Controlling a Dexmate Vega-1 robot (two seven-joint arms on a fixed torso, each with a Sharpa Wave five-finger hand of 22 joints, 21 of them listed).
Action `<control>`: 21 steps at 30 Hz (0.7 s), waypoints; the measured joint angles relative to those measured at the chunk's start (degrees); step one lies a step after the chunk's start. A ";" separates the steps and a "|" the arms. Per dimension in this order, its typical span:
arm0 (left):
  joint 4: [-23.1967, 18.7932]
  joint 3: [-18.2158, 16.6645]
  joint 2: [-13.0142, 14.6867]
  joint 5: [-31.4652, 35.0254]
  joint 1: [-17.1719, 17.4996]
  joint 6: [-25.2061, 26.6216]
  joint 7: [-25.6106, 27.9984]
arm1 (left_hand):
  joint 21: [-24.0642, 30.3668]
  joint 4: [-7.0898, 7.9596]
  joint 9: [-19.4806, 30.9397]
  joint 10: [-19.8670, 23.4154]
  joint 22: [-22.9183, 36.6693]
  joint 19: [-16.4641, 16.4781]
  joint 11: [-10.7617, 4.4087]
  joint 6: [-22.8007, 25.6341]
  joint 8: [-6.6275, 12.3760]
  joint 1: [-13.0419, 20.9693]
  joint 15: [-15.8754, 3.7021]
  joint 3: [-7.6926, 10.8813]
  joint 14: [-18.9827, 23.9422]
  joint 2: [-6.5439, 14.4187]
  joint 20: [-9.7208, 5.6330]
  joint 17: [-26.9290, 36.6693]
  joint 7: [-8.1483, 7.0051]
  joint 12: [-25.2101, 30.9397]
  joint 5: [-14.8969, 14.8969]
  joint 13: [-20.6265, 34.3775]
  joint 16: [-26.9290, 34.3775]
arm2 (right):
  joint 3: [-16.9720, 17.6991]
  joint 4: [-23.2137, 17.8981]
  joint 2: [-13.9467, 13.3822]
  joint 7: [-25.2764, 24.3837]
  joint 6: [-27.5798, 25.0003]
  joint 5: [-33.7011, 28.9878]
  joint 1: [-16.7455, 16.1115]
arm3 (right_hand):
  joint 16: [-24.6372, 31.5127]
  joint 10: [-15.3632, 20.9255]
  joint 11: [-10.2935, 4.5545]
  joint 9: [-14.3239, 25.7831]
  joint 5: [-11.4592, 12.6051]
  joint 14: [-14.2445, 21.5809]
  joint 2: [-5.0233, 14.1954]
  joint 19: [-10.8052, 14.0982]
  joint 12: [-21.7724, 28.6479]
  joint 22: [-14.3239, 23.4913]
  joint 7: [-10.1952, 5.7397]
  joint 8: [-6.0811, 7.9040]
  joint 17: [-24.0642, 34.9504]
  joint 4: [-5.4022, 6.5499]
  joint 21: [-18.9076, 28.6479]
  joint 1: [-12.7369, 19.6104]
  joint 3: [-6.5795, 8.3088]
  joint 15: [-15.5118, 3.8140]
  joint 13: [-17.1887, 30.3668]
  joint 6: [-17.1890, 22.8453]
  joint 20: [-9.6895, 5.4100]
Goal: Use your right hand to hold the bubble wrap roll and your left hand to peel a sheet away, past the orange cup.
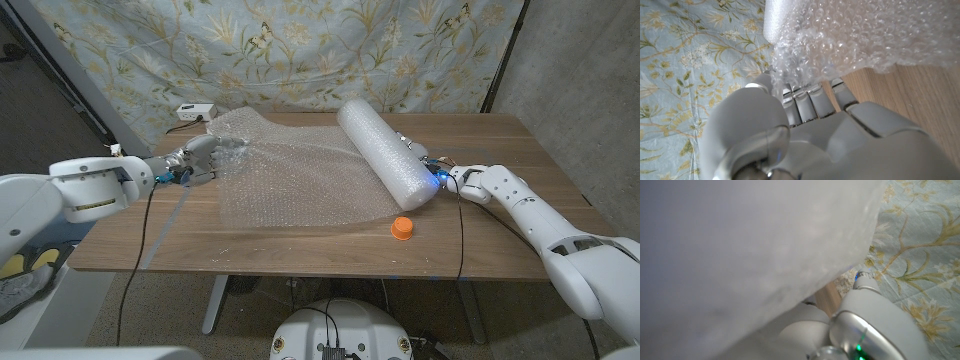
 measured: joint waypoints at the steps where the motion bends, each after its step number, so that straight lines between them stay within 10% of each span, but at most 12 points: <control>1: 0.24 0.74 -0.13 0.42 -0.34 -0.46 -0.06 | 0.00 0.00 0.00 0.00 0.00 0.00 0.00 0.00 0.00 0.00 -0.01 0.00 0.01 0.00 0.00 0.12 0.00 0.00 0.00 0.00 0.00 | -0.05 0.16 0.06 0.13 0.02 -0.10 0.18 | 0.00 0.00 0.00 0.00 0.00 0.00 0.00 0.00 0.00 0.00 0.00 0.00 0.00 0.00 0.00 0.00 0.00 0.00 0.00 0.00 0.00; 21: 2.19 10.06 0.34 2.40 -5.84 -4.99 1.80 | 0.21 -0.01 -0.23 0.00 0.00 0.00 0.00 0.03 0.00 0.00 -0.31 0.00 0.32 0.00 0.00 0.54 0.04 0.00 0.00 -0.16 0.24 | 0.02 1.06 0.16 0.81 0.33 -0.80 1.43 | 0.00 0.00 0.00 0.00 0.00 0.00 0.00 0.00 -0.33 -0.01 -0.01 0.00 -0.01 -0.18 0.00 0.00 0.18 0.00 0.00 -0.01 0.00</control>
